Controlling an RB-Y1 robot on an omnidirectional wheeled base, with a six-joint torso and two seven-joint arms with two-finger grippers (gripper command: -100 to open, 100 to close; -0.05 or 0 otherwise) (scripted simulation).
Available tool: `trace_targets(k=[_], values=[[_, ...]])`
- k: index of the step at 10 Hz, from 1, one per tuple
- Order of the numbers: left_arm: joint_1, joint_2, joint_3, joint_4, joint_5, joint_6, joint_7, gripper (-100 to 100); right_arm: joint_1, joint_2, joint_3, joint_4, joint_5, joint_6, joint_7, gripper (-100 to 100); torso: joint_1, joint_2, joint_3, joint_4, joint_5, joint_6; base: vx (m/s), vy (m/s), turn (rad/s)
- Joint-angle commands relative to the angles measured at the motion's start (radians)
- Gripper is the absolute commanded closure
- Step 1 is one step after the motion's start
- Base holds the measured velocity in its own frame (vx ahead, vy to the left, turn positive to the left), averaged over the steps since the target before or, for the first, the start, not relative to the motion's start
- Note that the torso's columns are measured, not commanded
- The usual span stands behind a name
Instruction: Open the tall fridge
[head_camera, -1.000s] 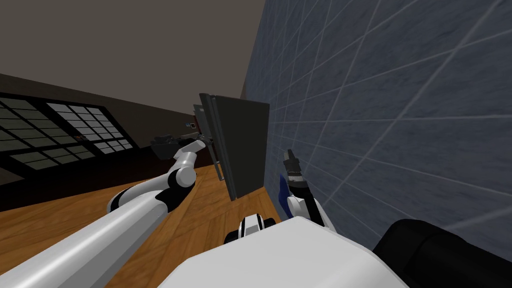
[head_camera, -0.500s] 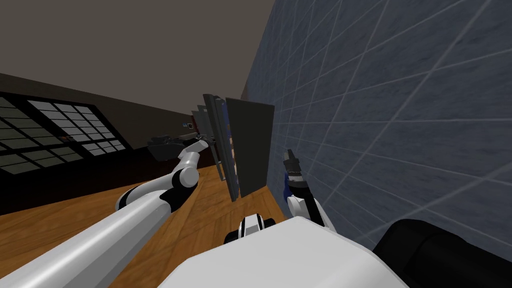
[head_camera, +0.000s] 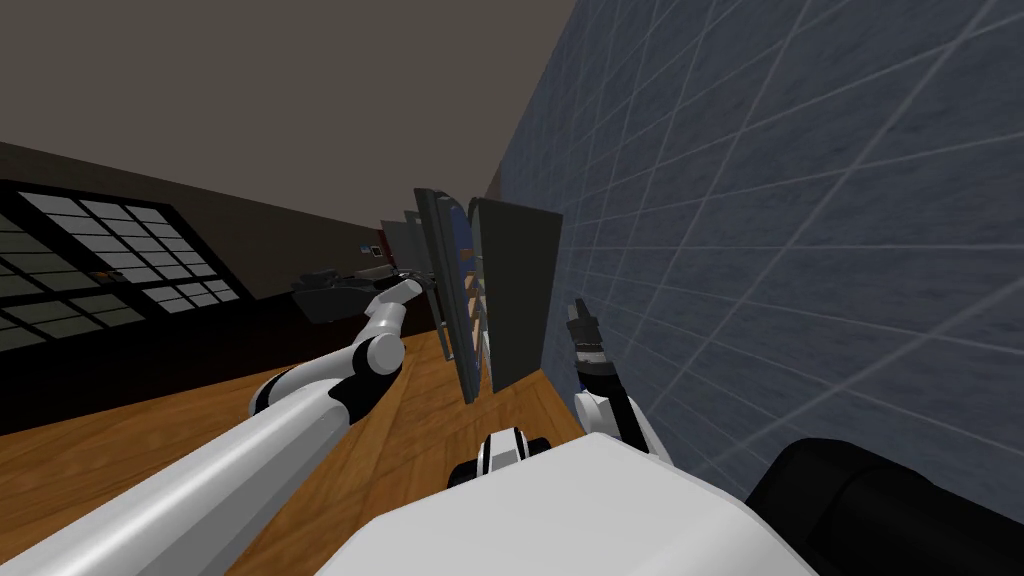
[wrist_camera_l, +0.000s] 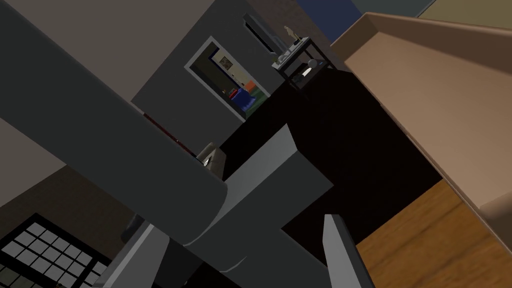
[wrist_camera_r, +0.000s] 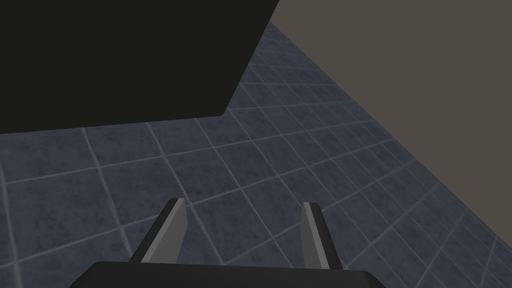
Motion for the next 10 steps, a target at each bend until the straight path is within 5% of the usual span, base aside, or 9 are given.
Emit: trace_targets(k=[1, 10], values=[[-0.024, -0.013, -0.026, 0.02, 0.049, -0.009, -0.036, 100, 0.0, 0.0, 0.0, 0.0, 0.0, 0.0, 0.0, 0, 0.001, 0.0, -0.001, 0.0, 0.001, -0.002, -0.039, 0.327, -0.108], [-0.046, -0.07, -0.056, 0.009, 0.096, 0.009, -0.072, 100, 0.0, 0.0, 0.0, 0.0, 0.0, 0.0, 0.0, 0, 0.006, 0.009, 0.006, 0.001, 0.002, -0.006, -0.025, 0.284, -0.089]])
